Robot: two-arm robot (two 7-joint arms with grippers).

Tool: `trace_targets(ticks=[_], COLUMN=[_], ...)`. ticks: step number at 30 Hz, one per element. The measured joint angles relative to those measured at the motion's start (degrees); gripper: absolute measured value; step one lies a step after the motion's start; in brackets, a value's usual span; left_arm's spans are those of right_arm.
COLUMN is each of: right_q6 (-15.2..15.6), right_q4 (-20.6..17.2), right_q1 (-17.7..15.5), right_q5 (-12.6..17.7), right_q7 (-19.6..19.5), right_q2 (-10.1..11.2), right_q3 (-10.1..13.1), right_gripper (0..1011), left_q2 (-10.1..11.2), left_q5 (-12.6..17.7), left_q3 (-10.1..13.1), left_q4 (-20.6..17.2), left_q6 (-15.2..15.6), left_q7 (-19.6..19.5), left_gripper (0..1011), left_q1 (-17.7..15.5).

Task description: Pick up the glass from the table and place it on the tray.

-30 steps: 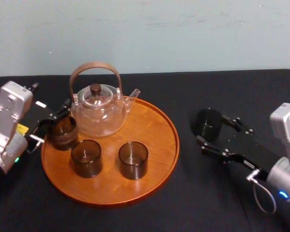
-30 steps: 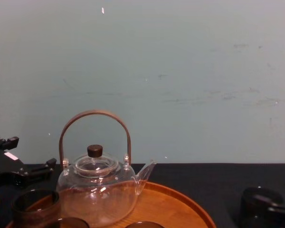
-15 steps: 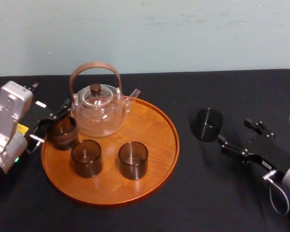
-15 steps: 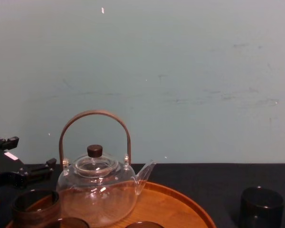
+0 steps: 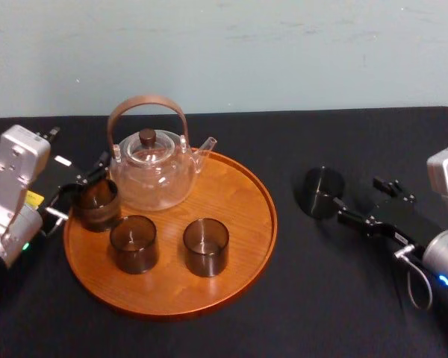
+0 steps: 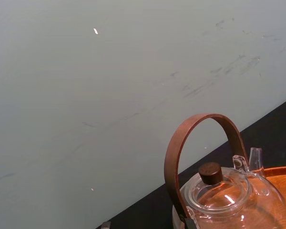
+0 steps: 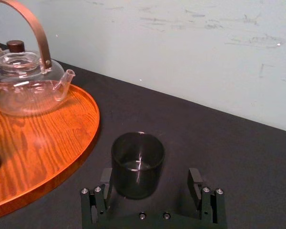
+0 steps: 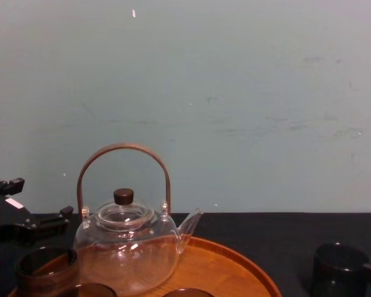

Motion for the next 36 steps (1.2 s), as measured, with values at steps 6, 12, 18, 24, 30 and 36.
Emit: trace_targets(ticks=[6,12,18,24,30,36], right_q6=[0.7,0.8,0.7,0.5,0.5,0.3], right_q4=[3.1,6.0,8.3,10.5,12.0,12.8], right_q1=[3.3,6.0,7.9,9.6,10.9,11.9], right_q5=[-1.2,-2.4,-3.3,-4.3,-4.9,-5.4], right_q7=[0.4,1.3,2.0,2.5,2.5,2.5], right_q2=[-1.0,-1.9,-2.7,-3.4,-4.0,-4.4], right_q3=[-1.5,-3.4,-4.9,-6.1,-6.7,-7.1], right_gripper=[1002,1002,1002,1002,1002,1002], left_q2=[0.0,0.0,0.0,0.0,0.0,0.0], left_q5=[0.0,0.0,0.0,0.0,0.0,0.0], left_q3=[0.0,0.0,0.0,0.0,0.0,0.0], left_q4=[0.0,0.0,0.0,0.0,0.0,0.0], left_q6=[0.0,0.0,0.0,0.0,0.0,0.0], left_q7=[0.0,0.0,0.0,0.0,0.0,0.0], left_gripper=[1001,1001,1001,1001,1001,1001], left_q1=[0.0,0.0,0.0,0.0,0.0,0.0])
